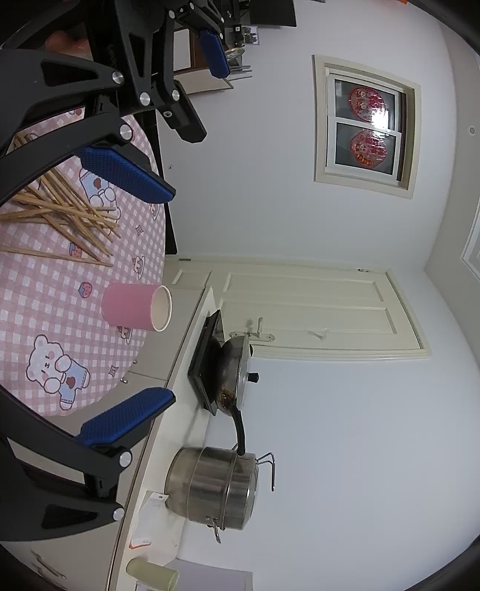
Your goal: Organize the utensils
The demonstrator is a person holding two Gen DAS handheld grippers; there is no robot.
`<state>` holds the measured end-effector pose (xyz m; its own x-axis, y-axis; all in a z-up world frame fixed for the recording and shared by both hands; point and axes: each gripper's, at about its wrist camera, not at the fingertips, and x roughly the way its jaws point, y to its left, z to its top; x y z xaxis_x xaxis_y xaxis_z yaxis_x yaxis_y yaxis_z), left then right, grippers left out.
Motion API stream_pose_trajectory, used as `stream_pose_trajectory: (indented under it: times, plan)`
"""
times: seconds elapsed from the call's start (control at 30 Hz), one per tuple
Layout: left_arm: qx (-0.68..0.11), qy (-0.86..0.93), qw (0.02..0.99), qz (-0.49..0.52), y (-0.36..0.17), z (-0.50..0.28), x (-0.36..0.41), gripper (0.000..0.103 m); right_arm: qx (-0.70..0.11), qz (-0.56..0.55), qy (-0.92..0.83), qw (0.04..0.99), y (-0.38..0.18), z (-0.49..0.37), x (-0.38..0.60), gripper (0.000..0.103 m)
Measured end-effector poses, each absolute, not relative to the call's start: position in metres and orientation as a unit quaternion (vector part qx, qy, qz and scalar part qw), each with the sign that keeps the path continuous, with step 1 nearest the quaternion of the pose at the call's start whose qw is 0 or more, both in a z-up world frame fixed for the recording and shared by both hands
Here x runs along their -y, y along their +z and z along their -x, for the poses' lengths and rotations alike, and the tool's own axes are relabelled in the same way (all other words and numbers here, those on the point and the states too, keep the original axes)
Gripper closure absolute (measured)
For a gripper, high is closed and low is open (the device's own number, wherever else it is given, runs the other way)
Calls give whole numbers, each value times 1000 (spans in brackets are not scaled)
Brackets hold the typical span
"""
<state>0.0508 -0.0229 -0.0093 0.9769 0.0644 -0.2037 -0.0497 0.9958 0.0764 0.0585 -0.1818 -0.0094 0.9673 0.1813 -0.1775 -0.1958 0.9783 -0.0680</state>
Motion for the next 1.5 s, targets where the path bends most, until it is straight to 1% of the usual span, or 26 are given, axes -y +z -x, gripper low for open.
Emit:
stream_pose_trajectory:
  times: [1.5]
  plan:
    - [-113,30,993,-35,-15,-61,21,6,-102,45,93,989,-14,-70,180,7]
